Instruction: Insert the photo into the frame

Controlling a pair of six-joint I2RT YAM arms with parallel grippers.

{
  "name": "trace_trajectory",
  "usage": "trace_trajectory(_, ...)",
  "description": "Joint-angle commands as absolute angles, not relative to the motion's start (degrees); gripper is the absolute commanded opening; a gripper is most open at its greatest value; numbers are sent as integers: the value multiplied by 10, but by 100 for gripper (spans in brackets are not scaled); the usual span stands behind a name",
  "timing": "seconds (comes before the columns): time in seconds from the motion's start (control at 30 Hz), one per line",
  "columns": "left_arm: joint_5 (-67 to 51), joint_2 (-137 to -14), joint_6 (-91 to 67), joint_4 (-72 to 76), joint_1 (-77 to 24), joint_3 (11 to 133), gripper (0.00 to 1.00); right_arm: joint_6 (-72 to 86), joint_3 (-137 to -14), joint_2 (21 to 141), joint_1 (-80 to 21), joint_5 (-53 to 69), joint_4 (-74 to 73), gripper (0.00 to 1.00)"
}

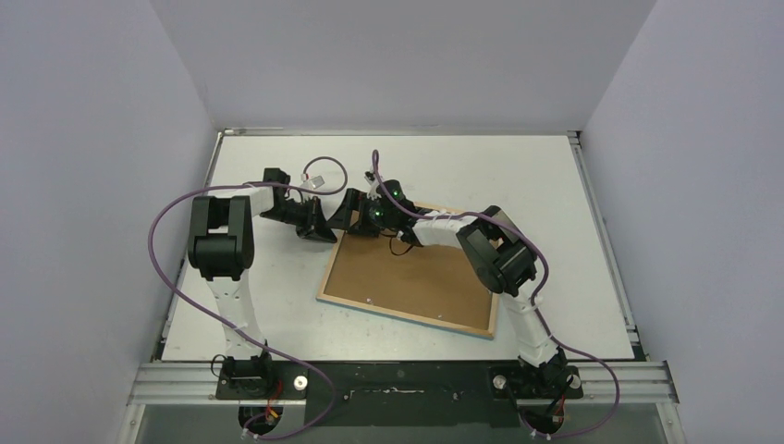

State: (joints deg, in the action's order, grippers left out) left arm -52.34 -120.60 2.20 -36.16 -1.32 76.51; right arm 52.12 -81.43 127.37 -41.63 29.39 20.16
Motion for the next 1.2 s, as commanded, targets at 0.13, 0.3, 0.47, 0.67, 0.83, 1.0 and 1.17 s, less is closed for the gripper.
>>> trace_trajectory(0.13,-512,-1221,42,-357,-26,761,0,515,-821,1281,-430,246,212,92)
trace_trajectory(0.3,-512,-1223,41,-360,-26,764,0,507,-802,1263,-434,222,215,92)
trace_trajectory(0.47,-511,-1222,41,-365,-25,767,0,498,-791,1239,-430,227,218,91)
trace_trajectory(0.67,-508,-1222,36,-366,-21,769,0,483,-757,1205,-434,233,211,91)
trace_trajectory(0.83,-509,-1220,34,-370,-19,775,0,479,-743,1203,-438,251,210,91)
trace_trajectory(1.0,-506,-1210,36,-397,-9,800,10,370,-767,1141,-420,185,82,90)
trace_trajectory(1.17,-498,-1176,55,-437,17,839,28,215,-767,1057,-391,37,-81,90)
